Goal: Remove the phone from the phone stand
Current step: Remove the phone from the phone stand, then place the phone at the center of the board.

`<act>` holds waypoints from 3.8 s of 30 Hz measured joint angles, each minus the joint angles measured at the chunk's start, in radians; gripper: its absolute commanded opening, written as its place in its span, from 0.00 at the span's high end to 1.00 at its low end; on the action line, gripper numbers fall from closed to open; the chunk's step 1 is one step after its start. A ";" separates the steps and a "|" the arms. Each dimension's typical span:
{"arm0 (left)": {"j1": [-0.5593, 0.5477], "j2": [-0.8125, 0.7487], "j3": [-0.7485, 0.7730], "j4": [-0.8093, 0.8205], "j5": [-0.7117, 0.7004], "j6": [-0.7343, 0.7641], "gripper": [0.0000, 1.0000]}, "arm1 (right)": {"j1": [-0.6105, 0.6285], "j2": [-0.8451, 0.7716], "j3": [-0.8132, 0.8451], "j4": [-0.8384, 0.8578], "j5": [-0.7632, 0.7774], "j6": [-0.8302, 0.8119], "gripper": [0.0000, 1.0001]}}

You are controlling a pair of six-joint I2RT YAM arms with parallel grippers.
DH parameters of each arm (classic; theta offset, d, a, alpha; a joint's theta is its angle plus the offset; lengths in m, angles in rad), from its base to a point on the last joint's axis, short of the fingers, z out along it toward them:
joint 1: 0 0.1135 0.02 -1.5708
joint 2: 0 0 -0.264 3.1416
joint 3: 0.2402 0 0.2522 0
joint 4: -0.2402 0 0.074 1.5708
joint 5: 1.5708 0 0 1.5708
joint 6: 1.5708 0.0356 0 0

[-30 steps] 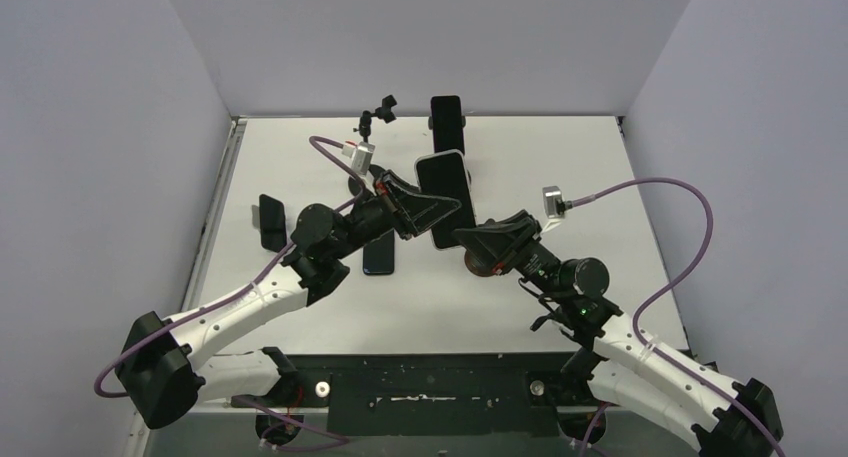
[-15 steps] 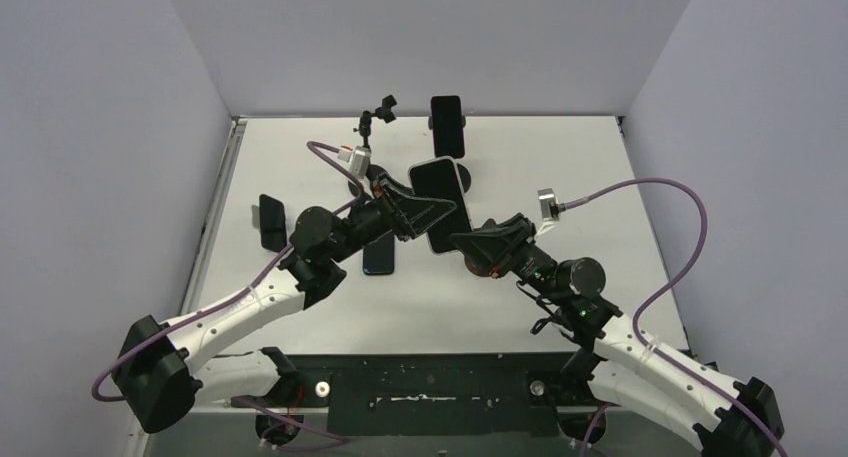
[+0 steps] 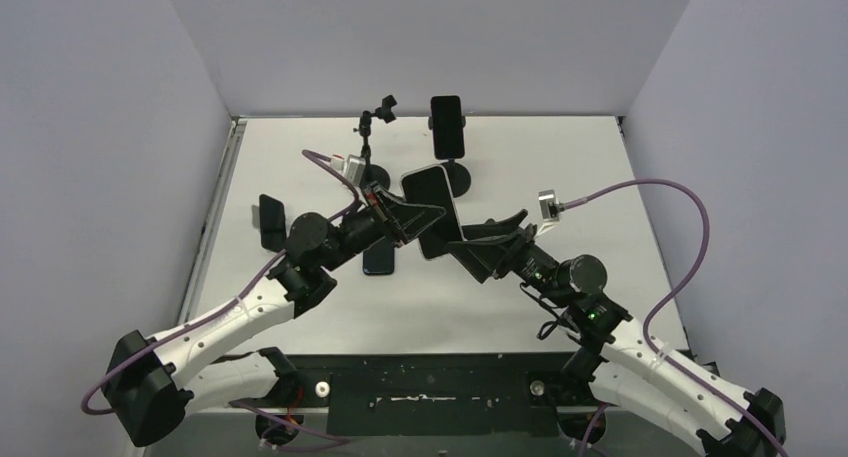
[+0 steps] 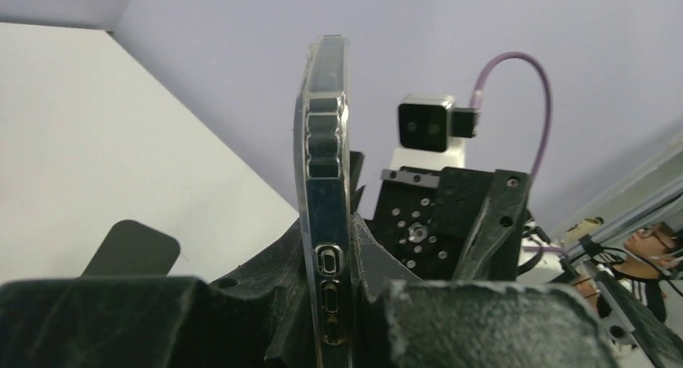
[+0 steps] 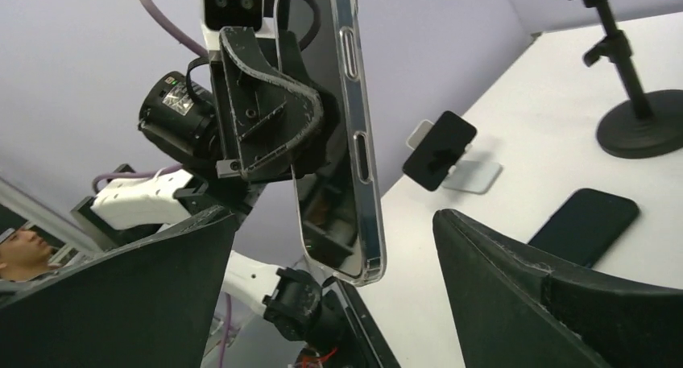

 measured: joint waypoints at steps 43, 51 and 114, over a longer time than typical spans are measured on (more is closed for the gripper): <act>0.129 0.683 0.302 -0.832 -0.051 0.116 1.00 | 0.000 -0.123 0.277 -0.817 0.341 -0.370 0.00; 0.147 0.743 0.323 -0.833 -0.026 0.093 1.00 | 0.000 -0.123 0.267 -0.808 0.340 -0.365 0.00; 0.237 0.760 0.327 -0.859 -0.034 0.111 0.71 | 0.000 -0.109 0.214 -0.773 0.340 -0.318 0.00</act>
